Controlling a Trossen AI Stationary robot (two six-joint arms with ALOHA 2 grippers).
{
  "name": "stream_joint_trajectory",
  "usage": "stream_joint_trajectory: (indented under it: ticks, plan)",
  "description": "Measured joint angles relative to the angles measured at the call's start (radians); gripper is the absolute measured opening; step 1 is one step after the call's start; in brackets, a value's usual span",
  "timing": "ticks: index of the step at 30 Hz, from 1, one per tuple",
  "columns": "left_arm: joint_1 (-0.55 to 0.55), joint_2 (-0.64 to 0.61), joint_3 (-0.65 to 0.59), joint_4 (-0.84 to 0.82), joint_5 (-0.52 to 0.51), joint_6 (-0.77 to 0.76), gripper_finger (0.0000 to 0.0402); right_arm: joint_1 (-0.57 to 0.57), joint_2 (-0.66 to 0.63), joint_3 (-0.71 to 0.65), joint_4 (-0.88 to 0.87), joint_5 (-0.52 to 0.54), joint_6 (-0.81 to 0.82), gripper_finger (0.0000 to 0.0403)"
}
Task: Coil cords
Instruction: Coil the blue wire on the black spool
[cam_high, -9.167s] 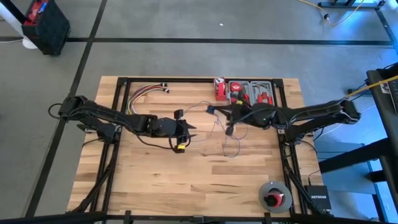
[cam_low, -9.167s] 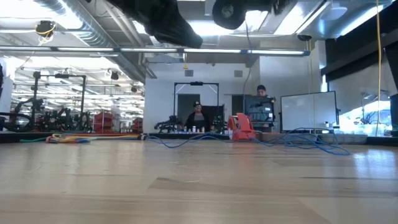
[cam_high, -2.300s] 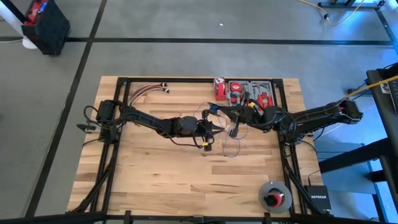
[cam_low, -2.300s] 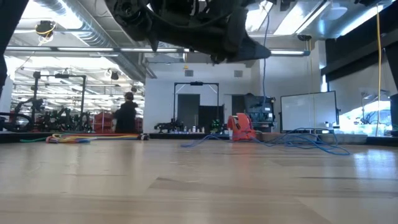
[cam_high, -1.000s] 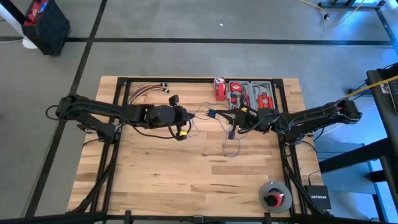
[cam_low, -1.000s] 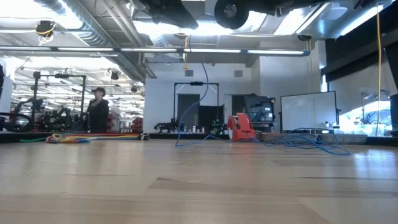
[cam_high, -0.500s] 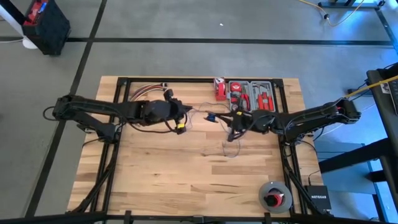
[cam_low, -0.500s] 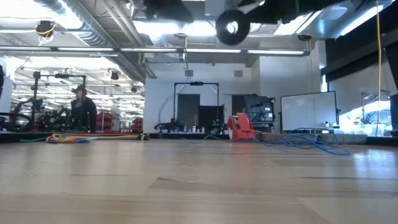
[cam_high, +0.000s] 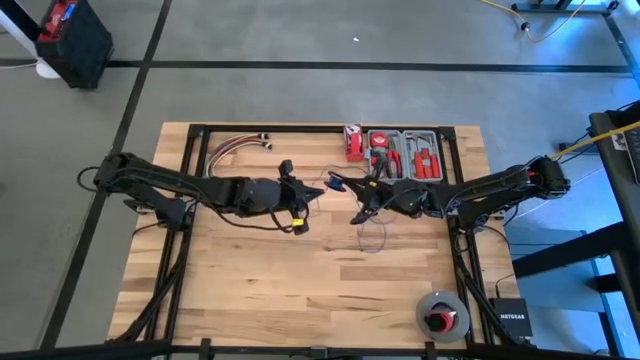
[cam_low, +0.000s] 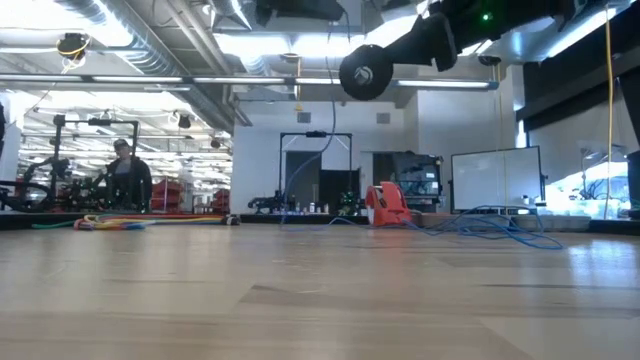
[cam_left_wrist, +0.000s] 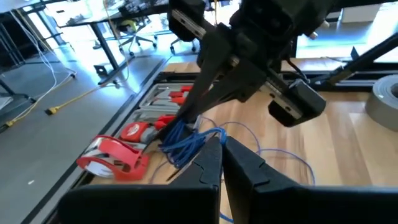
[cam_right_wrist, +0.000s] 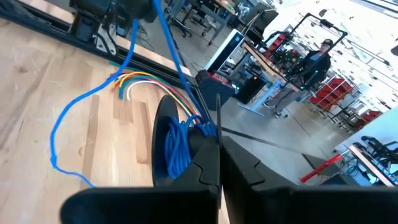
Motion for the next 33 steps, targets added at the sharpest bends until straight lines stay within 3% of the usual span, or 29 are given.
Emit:
stream_joint_trajectory:
  ticks: [19, 33]
  plan:
    - [-0.006, 0.030, -0.001, 0.149, 0.005, 0.027, 0.0000, -0.023, 0.015, 0.000, 0.026, -0.003, 0.011, 0.0003]
    - [0.008, 0.291, -0.001, 0.432, 0.045, 0.105, 0.0000, -0.024, 0.015, -0.001, 0.112, -0.053, 0.099, 0.0003]
